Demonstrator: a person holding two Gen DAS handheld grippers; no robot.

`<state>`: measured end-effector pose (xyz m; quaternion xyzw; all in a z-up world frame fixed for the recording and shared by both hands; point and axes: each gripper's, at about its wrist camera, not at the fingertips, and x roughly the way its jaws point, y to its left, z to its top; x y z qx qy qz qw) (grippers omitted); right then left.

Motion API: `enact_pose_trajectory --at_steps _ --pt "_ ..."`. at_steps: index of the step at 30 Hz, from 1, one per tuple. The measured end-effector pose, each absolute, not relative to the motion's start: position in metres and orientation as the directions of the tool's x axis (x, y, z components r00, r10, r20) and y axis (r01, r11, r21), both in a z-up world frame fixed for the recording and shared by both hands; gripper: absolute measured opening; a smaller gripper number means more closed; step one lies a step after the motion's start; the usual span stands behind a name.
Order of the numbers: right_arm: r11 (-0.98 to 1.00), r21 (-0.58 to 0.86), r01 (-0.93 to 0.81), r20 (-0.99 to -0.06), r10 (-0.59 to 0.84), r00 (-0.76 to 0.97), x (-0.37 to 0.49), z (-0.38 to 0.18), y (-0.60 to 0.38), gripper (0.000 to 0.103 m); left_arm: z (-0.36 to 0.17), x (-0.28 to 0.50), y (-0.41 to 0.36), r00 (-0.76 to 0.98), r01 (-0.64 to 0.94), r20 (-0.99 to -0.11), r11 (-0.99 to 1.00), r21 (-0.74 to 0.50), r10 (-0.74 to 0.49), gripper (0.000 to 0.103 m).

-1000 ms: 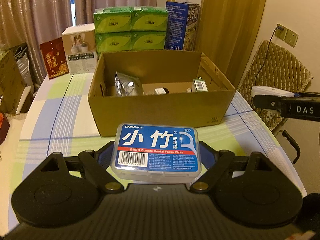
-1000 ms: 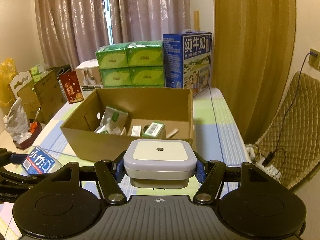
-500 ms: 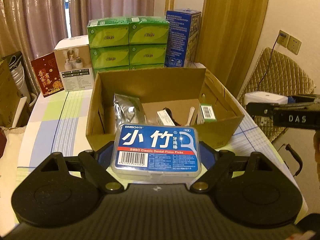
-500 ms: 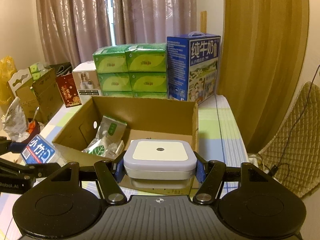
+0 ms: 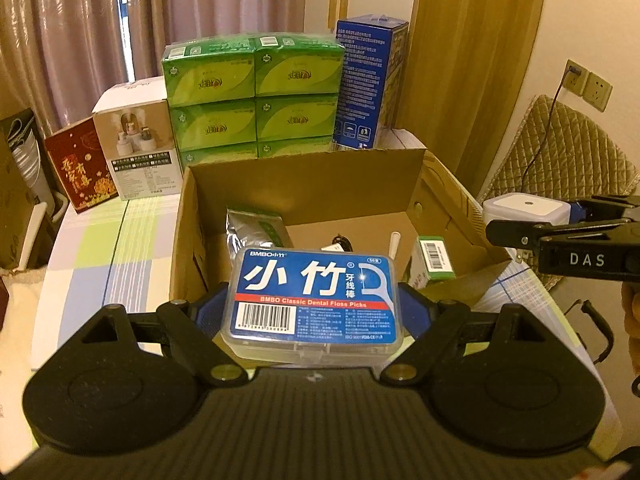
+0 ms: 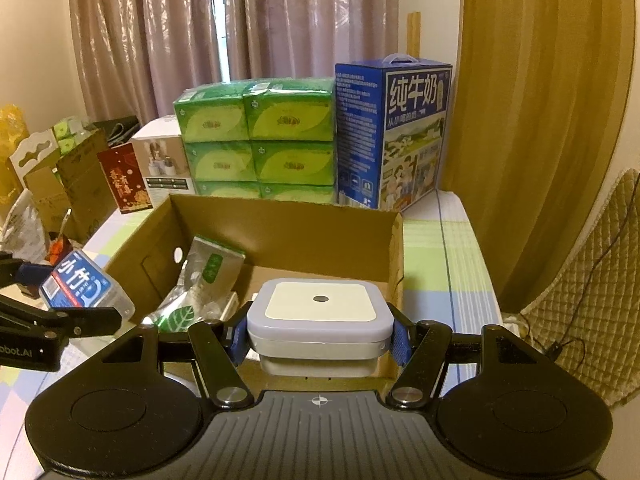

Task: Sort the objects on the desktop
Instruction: 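Lower the floss box and white plug device into the cardboard box and open both tools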

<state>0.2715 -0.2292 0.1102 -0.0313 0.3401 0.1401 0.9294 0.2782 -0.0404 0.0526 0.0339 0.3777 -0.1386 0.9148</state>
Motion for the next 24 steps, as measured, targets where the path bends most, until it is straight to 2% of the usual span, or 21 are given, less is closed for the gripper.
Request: enact_pose_trajectory --at_steps 24 --pt "0.958 0.029 -0.286 -0.67 0.231 0.705 0.331 0.087 -0.218 0.062 0.018 0.35 -0.034 0.644 0.243 -0.727 0.965 -0.099 -0.237 0.083"
